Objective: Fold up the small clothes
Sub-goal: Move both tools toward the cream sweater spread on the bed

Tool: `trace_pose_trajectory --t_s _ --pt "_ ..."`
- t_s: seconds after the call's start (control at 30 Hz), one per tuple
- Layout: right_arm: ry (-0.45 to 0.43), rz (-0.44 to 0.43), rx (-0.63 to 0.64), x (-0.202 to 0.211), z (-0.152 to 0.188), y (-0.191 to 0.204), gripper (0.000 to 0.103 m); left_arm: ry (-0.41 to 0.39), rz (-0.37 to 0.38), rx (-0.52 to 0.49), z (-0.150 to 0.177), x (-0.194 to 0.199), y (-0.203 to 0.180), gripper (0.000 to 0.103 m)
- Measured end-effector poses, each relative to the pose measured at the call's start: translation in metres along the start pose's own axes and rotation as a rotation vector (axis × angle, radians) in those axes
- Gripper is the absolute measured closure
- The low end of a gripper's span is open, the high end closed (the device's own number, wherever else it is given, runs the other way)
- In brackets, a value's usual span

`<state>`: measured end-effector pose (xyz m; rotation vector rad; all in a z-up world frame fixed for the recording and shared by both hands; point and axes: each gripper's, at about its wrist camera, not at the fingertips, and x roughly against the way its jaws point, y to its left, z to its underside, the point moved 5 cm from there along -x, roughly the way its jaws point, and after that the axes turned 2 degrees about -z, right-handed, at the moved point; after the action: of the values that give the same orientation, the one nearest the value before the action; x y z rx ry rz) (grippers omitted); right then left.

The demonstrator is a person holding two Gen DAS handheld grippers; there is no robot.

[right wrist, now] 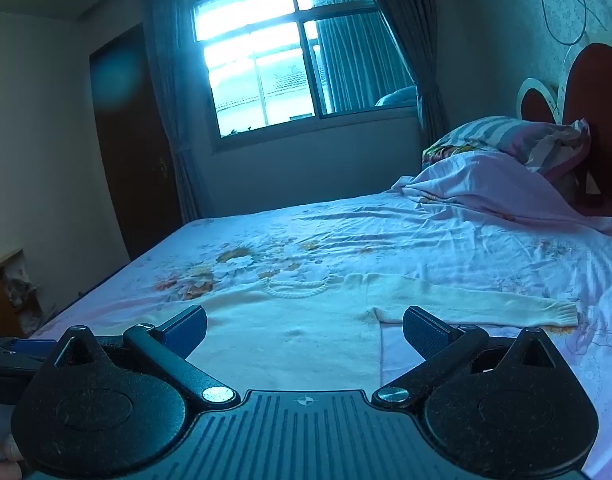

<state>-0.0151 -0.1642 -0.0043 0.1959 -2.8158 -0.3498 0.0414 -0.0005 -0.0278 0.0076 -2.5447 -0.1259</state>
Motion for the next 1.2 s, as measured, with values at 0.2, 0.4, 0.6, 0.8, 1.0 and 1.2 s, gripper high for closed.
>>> trace_pose_trajectory --t_s 0.2,0.4,0.6,0.8,1.0,1.2 --pt "-0.008 0.005 -0.009 0.0016 -0.0018 -0.0032 0.0 -0.001 -0.002 -0.007 0.0002 -0.0009 -0.0025 0.001" --pt "-0.004 0.004 -0.003 0.0013 -0.0009 -0.0016 0.0 -0.001 -0.011 -0.013 -0.0009 0.0013 0.002 0.001" --pt "-0.003 0.004 -0.011 -0.0005 0.0003 -0.0015 0.0 0.004 -0.009 0.001 0.0041 -0.0021 -0.0019 0.001" --pt "-0.003 0.004 -0.011 -0.0016 0.0015 -0.0047 0.0 -0.011 -0.007 0.009 0.0056 -0.0042 -0.0008 0.001" --pt "0.004 0.005 -0.01 -0.0034 0.0029 -0.0044 0.0 -0.015 -0.006 0.02 0.0069 -0.0046 -0.0013 0.001" --pt "0.011 0.007 -0.011 -0.007 0.0047 -0.0059 0.0 -0.021 0.002 0.037 0.0056 -0.006 -0.002 0.001"
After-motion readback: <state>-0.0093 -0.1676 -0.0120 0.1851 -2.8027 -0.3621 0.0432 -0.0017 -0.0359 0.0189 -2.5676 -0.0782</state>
